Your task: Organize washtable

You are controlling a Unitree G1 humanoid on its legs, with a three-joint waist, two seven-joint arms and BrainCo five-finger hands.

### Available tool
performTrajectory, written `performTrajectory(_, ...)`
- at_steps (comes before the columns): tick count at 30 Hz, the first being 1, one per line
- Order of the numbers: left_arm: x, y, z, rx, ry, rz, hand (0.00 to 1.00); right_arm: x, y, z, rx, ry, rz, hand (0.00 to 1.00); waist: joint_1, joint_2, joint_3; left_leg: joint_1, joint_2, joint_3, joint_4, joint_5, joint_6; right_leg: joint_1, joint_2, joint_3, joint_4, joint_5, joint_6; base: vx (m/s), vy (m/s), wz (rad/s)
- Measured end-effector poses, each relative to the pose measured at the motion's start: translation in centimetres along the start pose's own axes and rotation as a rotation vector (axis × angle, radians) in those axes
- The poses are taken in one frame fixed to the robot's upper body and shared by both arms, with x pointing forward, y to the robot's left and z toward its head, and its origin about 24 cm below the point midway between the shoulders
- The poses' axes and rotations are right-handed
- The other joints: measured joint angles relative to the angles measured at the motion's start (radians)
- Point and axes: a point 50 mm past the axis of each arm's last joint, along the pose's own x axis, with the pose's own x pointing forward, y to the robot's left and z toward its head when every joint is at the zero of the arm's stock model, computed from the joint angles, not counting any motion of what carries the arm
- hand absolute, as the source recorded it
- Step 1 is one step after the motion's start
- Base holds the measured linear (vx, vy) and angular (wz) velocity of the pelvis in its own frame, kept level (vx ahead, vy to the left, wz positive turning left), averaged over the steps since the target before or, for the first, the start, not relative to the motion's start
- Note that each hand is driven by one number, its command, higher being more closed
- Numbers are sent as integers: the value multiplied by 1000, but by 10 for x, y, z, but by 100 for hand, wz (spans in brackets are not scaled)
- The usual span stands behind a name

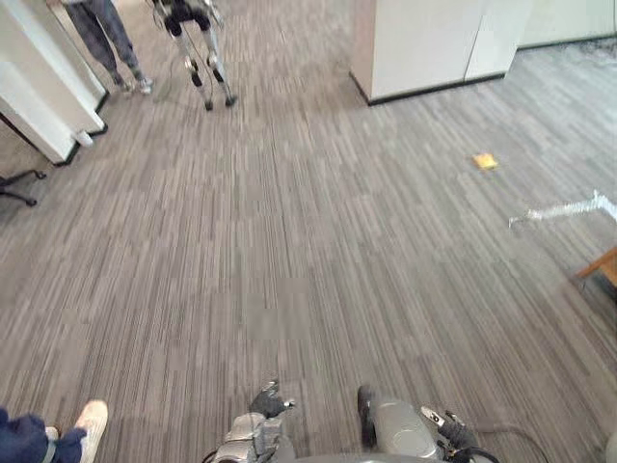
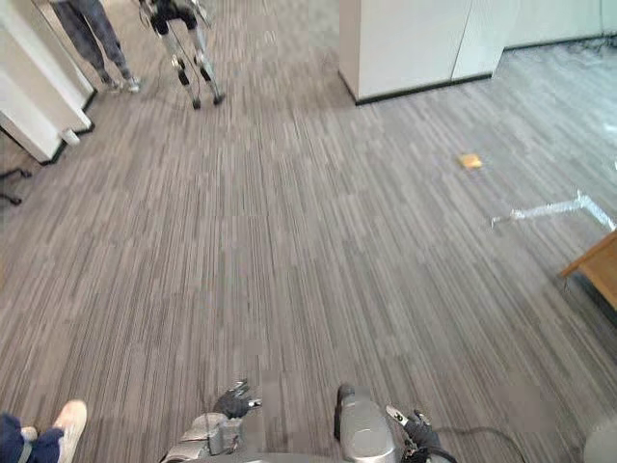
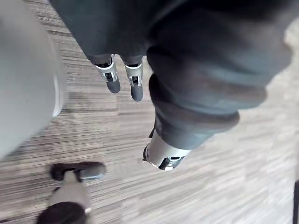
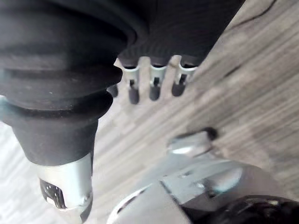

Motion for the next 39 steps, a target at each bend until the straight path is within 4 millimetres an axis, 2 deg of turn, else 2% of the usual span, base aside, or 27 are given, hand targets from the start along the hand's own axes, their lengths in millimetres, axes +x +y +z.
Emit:
performTrajectory(1,-1,4,-1,-18,-4,15,0,0,0,0,-5,1,1,0,6,-2,-3,-12,-3,32,-33,-16,26,22,0,15,-24,0,0,276,-132,-43)
performTrajectory(3,-5,19,-7,-74,-2,73,0,1,-1,4,-60,-2,11,0,38,0,-7,-19,-31,80,-297,-74,85,71,1,85,-85,0,1,264,-67,-76)
performTrajectory(4,-6,23,-9,-86,4,92,0,1,0,4,-77,-2,14,0,46,0,-8,-14,-42,71,-378,-74,87,71,1,106,-89,1,2,209,28,-116)
performTrajectory(5,-10,28,-19,-119,29,125,0,1,-1,5,-130,3,19,0,54,4,-16,-12,-68,36,-561,-65,95,69,0,136,-90,10,15,234,82,-86)
performTrajectory(6,-10,29,-21,-126,34,130,0,0,-3,3,-144,10,18,0,55,8,-25,-11,-76,20,-638,-39,113,63,3,146,-86,14,22,249,112,-84)
performTrajectory(7,-12,27,-28,-130,53,131,0,-1,-10,-1,-200,33,9,0,54,35,-49,-7,-81,-3,-767,97,138,51,20,162,-79,3,35,217,126,-45)
performTrajectory(8,-13,25,-32,-133,65,127,0,-2,-14,-3,-223,49,3,0,54,57,-65,-3,-77,3,-793,120,144,50,34,167,-76,0,39,224,159,-35)
performTrajectory(9,-14,24,-37,-128,85,127,0,-4,-19,-9,-237,73,-8,0,46,44,-97,27,-92,6,-857,110,147,51,29,175,-84,-3,42,274,181,-13)
performTrajectory(11,-14,22,-38,-119,90,116,0,-5,-17,-17,-242,100,-2,0,45,44,-135,69,-107,7,-958,110,147,52,23,178,-102,-8,51,262,189,9)
performTrajectory(12,-13,22,-35,-106,82,111,0,-6,-18,-20,-241,113,-4,0,37,30,-146,79,-108,4,-1008,109,148,45,22,173,-108,-14,59,122,116,15)
performTrajectory(13,-11,24,-30,36,88,70,0,-4,-8,-21,-184,123,18,0,41,-6,-143,124,-113,-39,-1009,3,134,98,130,232,-338,123,-12,59,72,11)
performTrajectory(23,-12,24,-32,41,96,71,0,-4,-7,-24,-152,126,11,0,44,-14,-143,137,-109,-39,-1008,1,132,107,132,229,-338,121,-16,18,49,0)
performTrajectory(27,-13,27,-35,70,112,74,0,-6,-5,-29,-111,140,0,0,52,-35,-139,160,-107,-28,-1008,1,131,129,129,212,-344,112,-18,-8,63,1)
performTrajectory(31,-13,29,-35,101,113,74,0,-7,-4,-32,-72,138,-10,0,52,-44,-139,167,-107,-51,-1006,1,132,145,117,157,-344,95,-18,-21,54,21)
performTrajectory(39,-13,28,-34,125,112,68,0,-8,-7,-34,-18,137,-32,0,52,-44,-139,175,-104,-49,-1006,-7,133,152,108,120,-342,75,-13,14,54,6)
